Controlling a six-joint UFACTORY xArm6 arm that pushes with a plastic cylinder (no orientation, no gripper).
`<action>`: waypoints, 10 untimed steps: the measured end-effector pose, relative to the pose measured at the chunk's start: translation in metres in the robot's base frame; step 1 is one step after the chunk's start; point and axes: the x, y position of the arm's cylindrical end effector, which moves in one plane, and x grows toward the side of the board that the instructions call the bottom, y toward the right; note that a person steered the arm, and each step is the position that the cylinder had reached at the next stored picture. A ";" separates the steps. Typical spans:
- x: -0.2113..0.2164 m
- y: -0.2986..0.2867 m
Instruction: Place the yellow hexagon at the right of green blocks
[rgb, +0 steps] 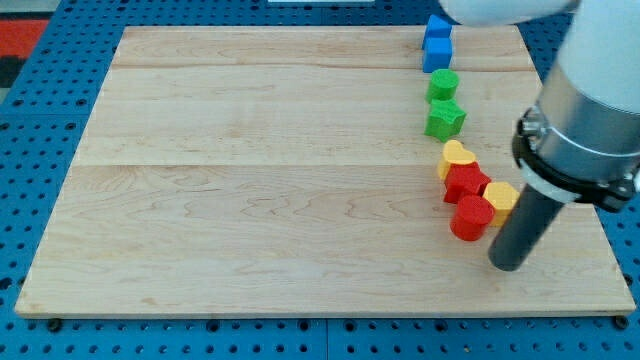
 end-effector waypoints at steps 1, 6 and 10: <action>-0.011 0.024; -0.122 -0.021; -0.181 0.004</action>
